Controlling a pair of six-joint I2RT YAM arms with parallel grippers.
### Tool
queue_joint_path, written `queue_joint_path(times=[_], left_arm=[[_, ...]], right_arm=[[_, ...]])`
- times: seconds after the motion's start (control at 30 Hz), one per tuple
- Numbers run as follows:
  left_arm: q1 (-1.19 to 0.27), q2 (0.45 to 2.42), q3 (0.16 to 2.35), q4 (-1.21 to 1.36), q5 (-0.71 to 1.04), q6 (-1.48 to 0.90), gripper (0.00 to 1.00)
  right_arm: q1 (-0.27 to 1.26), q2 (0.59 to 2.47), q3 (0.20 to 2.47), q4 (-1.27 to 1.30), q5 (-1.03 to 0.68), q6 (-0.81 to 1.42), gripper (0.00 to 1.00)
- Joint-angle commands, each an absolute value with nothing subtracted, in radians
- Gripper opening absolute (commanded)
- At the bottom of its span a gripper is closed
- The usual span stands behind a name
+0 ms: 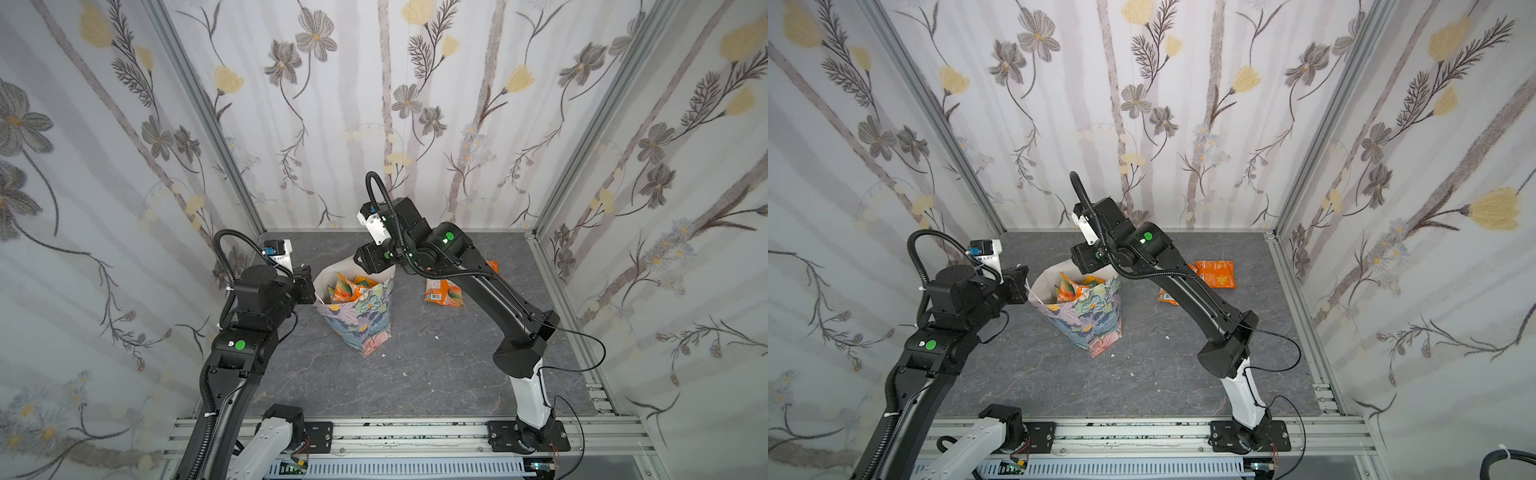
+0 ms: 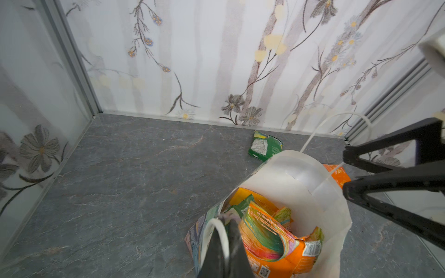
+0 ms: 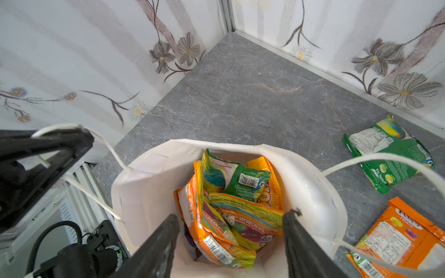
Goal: Place the snacks into the paper bag
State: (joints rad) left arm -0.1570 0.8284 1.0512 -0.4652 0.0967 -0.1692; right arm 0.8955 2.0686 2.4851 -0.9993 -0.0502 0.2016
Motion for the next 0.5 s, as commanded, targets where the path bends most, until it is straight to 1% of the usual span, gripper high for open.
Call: queue_joint_path(times=[0.0,0.07,0.1,0.13,0.2,0.4,0.47], left_arm=[[-0.132,0.839,1.066,-0.449,0.057,-0.157,0.00],[-0.120,0.839,1.067,-0.446,0.069,-0.162,0.00],[-0.117,0.839,1.068,-0.444,0.072,-0.164,0.00],[-0.114,0.839,1.066,-0.442,0.074,-0.164,0.00],[-0.110,0.842,1.065,-0.442,0.075,-0.164,0.00],[-0.089,0.858,1.054,-0.435,0.023,-0.145,0.00],[-0.078,0.861,1.048,-0.427,0.017,-0.141,0.00]], right_arm=[[0.903,2.087,2.488,-0.957,-0.136,0.087,0.62],[0.916,2.100,2.488,-0.953,-0.183,0.047,0.63],[0.922,2.109,2.488,-0.963,-0.203,0.015,0.65],[0.925,2.119,2.488,-0.980,-0.209,-0.019,0.67],[0.925,2.128,2.488,-1.007,-0.183,-0.051,0.67],[0.920,2.060,2.486,-0.925,-0.135,-0.069,0.57],[0.921,2.020,2.481,-0.886,-0.096,-0.067,0.57]])
